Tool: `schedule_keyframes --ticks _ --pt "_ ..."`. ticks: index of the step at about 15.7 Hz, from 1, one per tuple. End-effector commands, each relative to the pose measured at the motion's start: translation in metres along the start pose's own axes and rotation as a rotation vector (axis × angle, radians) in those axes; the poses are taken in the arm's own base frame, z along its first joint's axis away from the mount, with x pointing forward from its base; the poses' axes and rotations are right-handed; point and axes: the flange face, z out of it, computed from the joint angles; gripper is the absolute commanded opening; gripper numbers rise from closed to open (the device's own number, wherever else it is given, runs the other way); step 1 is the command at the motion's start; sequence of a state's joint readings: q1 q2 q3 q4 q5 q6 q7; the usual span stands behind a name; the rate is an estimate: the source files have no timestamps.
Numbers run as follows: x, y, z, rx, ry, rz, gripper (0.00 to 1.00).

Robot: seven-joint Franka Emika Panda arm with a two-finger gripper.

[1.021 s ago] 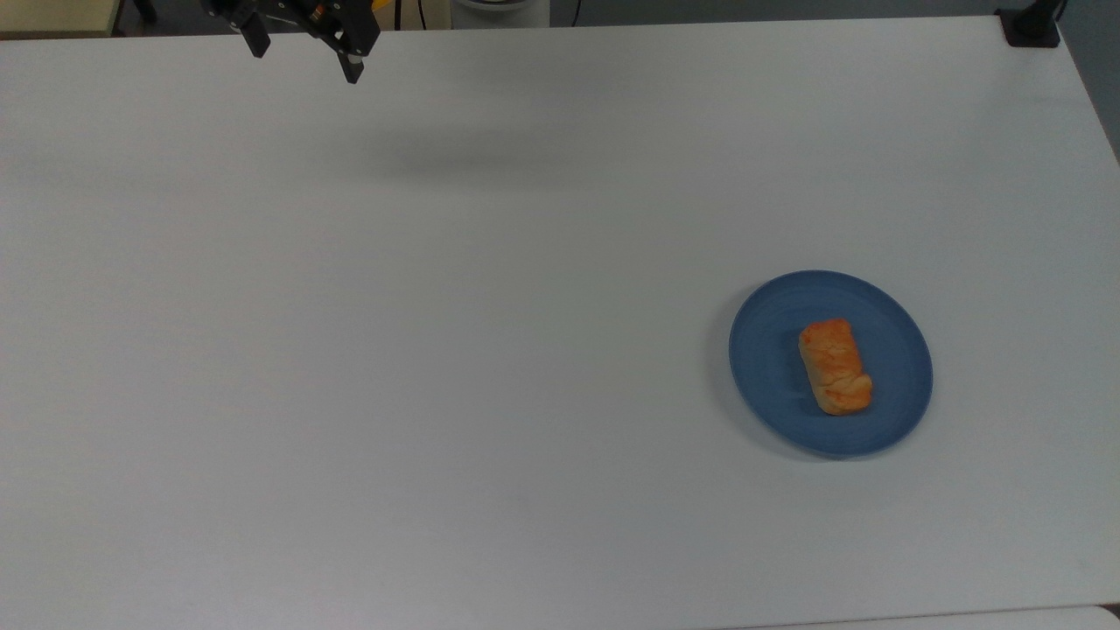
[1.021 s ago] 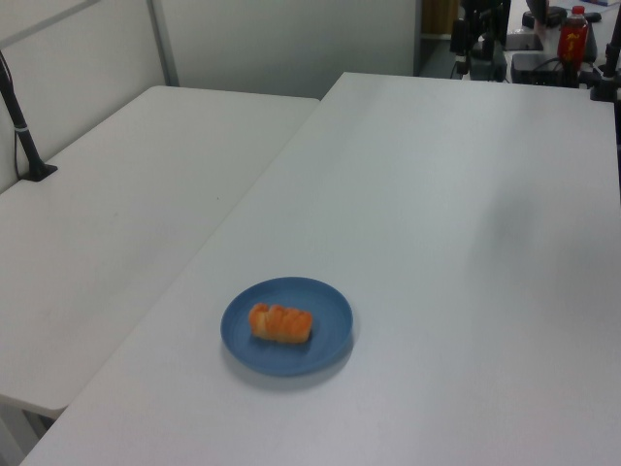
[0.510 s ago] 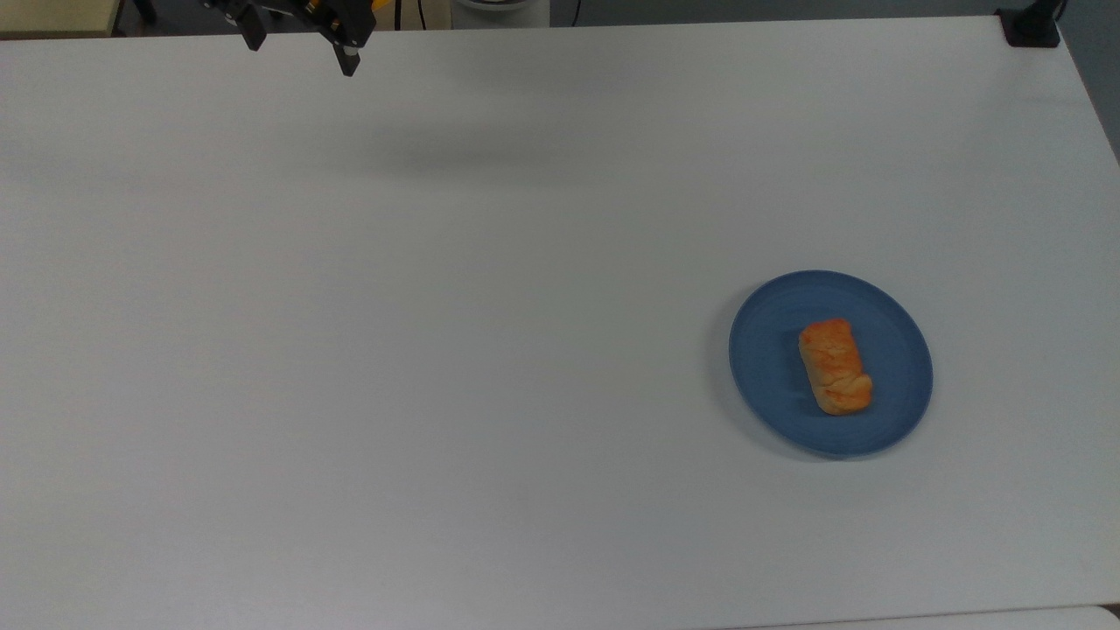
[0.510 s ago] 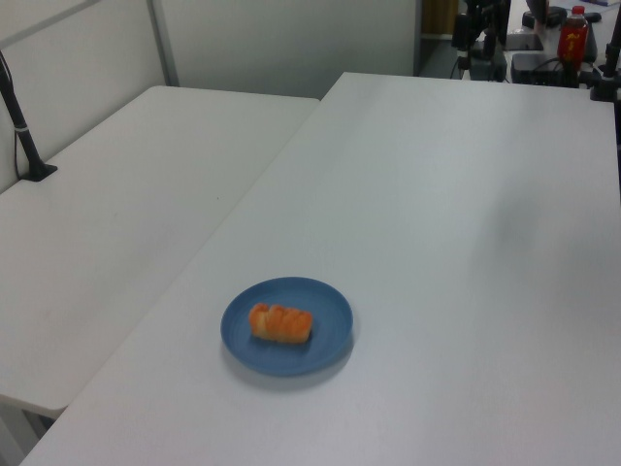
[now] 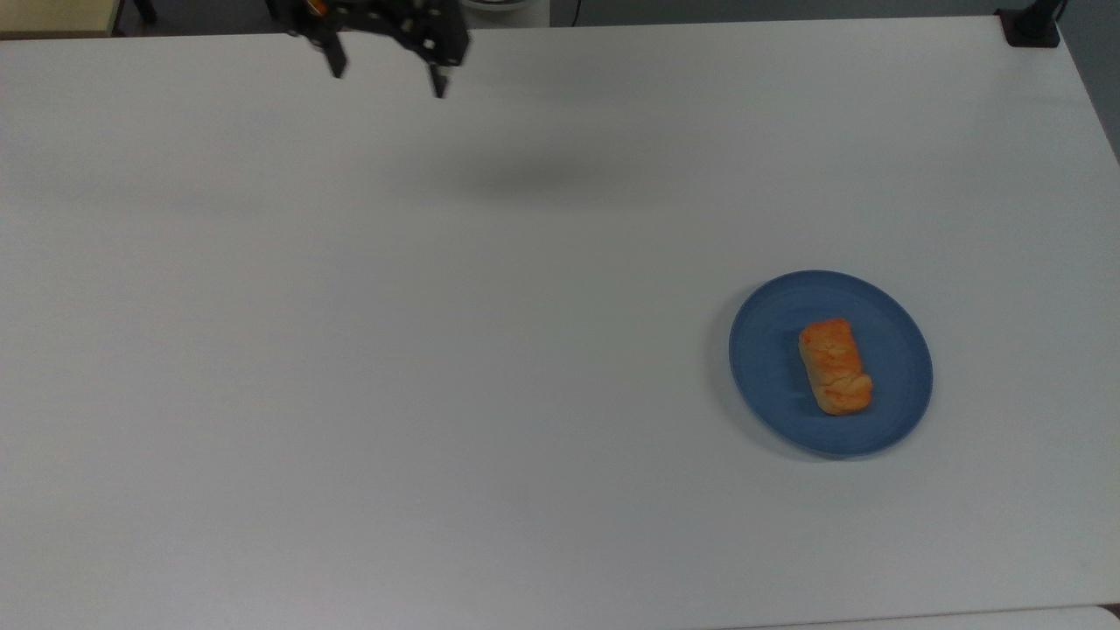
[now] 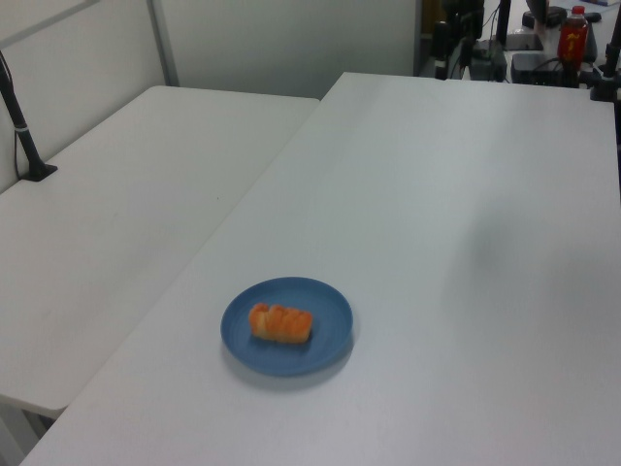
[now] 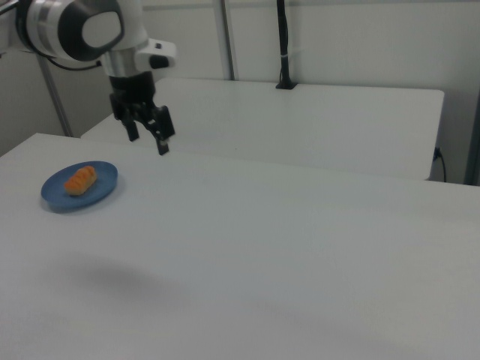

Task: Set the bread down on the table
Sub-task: 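Move the gripper over the orange bread roll on the blue plate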

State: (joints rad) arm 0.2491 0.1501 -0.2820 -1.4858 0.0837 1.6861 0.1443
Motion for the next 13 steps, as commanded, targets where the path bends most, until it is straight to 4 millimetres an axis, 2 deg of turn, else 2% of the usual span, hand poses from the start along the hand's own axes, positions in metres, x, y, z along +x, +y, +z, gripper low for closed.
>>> schedule_keyframes --ticks 1,3,4,5,6,7,9,10,11,13 --pt "0.016 -0.089 0.003 0.097 0.077 -0.02 1.0" --pt "0.014 -0.145 0.011 0.14 0.127 0.0 1.0" --pt "0.012 -0.169 0.022 0.149 0.131 0.001 1.0" --pt "0.012 -0.191 0.039 0.153 0.125 -0.002 1.0" --pt "0.017 -0.224 0.053 0.169 0.146 -0.002 1.0" --pt "0.022 -0.26 0.079 0.181 0.17 0.011 1.0" --pt "0.025 -0.291 0.109 0.201 0.21 0.019 1.0" --pt "0.018 -0.314 0.132 0.198 0.214 -0.013 1.0" --pt "0.014 -0.328 0.153 0.187 0.213 -0.032 1.0" --pt "0.012 -0.352 0.175 0.177 0.241 -0.073 1.0"
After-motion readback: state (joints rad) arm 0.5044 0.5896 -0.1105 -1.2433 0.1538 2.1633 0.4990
